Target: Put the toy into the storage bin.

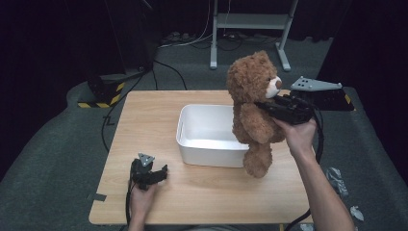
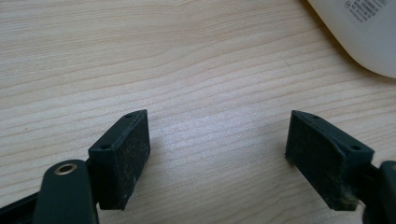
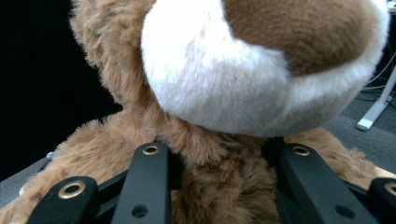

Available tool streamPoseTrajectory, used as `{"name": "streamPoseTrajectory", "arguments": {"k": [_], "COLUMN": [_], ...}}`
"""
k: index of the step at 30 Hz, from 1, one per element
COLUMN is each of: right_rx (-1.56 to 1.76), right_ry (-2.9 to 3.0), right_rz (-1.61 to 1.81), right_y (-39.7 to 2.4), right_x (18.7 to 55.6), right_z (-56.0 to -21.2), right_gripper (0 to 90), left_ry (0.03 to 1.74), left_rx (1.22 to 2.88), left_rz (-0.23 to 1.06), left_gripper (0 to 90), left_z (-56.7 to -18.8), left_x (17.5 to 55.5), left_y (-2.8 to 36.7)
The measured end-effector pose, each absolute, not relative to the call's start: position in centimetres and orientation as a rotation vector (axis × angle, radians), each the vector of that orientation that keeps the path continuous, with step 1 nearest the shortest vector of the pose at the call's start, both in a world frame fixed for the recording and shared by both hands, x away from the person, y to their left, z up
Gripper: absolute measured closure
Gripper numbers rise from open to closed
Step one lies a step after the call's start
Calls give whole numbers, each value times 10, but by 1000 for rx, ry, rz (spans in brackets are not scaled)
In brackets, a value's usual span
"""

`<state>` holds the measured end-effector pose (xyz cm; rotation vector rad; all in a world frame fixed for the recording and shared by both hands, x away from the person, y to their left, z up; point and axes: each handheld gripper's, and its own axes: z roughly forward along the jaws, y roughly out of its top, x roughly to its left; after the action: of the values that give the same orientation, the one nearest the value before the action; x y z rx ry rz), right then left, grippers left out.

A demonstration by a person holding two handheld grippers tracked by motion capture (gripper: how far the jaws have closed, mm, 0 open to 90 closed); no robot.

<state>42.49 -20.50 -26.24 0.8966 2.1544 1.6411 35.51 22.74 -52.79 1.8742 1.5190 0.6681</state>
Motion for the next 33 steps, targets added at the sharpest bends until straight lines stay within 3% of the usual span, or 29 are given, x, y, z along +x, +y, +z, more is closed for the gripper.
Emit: {"name": "streamPoseTrajectory", "arguments": {"k": [33], "right_rx": [898], "right_ry": [2177], "right_rz": [1632], "right_y": [-156], "right_x": [453], "right_z": [-256], "right_gripper": [657], "left_ry": [1521], "left_rx": [1867], "left_rz": [667], "left_gripper": [217], "left_z": [-528], "left_x": [355], "left_y": [227]}}
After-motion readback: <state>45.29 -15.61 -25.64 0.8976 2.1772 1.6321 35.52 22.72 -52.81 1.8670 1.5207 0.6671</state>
